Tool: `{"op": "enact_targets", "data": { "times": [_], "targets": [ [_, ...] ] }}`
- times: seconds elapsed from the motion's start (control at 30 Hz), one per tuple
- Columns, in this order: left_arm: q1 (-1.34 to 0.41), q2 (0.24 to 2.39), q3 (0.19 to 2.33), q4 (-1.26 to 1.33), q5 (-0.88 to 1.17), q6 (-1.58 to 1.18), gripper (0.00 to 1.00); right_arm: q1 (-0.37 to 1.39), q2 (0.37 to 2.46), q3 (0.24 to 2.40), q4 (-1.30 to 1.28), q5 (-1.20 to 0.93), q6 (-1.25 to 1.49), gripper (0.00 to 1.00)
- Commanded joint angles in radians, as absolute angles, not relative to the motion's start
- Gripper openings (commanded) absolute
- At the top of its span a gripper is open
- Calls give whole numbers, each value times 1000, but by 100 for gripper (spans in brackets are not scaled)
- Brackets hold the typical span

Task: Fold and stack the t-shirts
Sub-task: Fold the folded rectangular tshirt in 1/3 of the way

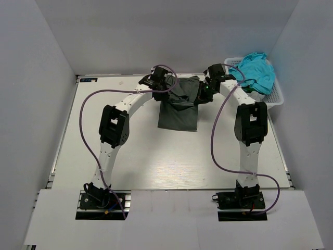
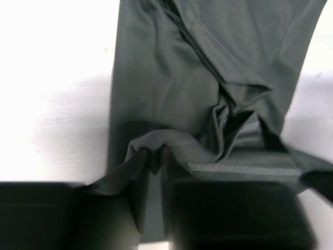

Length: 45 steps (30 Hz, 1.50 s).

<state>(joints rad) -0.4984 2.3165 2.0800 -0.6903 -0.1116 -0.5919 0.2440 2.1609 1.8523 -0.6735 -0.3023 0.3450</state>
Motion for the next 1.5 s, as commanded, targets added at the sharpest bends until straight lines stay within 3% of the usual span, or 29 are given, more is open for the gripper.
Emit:
{"op": "enact_targets", "data": {
  "times": [0.0,0.03,0.07,0.13,0.17,0.27,0.43,0.57,0.93,1.2,1.4,1.47],
  "targets": [
    [-473,2319,2154,-612,-91,-551,70,229,2198,1916,-557,-281,354,25],
    [-460,2350,2186,-621,-81,-542,100,216,2236,1972,-560,-276,356,47],
    [-460,2370,2285,-639,-81,-541,100,213,2249,2012,-566,-279,357,64],
    [-434,2402,2388,-722,-92,-511,100,207,2261,2146,-603,-278,324,86],
    [-434,2393,2410,-732,-92,-502,100,210,2244,2161,-604,-275,315,90],
    [-434,2242,2199,-678,-75,-479,100,218,2119,2045,-562,-279,296,90],
    [-445,2025,1866,-635,-69,-491,100,222,1907,1579,-420,-354,321,90],
    [-457,1933,1647,-658,-77,-524,100,262,1862,1513,-385,-439,272,90],
    [-446,1521,1102,-661,-66,-603,100,419,2155,1762,-426,-568,216,90],
    [-437,1390,1031,-758,-78,-623,100,448,2367,2002,-382,-499,252,90],
    [-446,1370,1011,-733,-32,-623,100,430,2413,2035,-96,-408,362,90],
    [-446,1370,1011,-733,-32,-623,100,425,2433,2086,-106,-332,400,90]
  ]
}}
